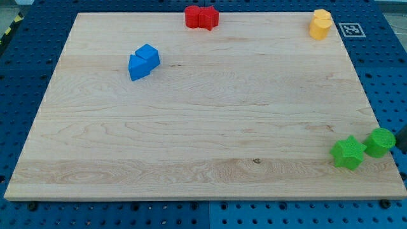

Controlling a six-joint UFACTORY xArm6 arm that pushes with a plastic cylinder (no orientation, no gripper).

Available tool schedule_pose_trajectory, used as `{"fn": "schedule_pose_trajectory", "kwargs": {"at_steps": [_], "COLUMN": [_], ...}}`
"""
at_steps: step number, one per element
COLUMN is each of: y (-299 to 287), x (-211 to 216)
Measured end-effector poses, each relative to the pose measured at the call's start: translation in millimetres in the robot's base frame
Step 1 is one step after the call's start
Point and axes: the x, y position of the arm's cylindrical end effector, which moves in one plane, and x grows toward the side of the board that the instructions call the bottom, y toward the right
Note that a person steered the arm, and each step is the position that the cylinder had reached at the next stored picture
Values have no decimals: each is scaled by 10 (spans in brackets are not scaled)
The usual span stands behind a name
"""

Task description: Place the green circle to the top right of green star

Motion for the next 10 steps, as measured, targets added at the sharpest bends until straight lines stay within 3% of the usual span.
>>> {"fn": "schedule_pose_trajectory", "kwargs": {"at_steps": [5, 7, 8, 9, 10], "y": [-16, -459, -439, -49, 123], "x": [103, 104, 125, 215, 67]}}
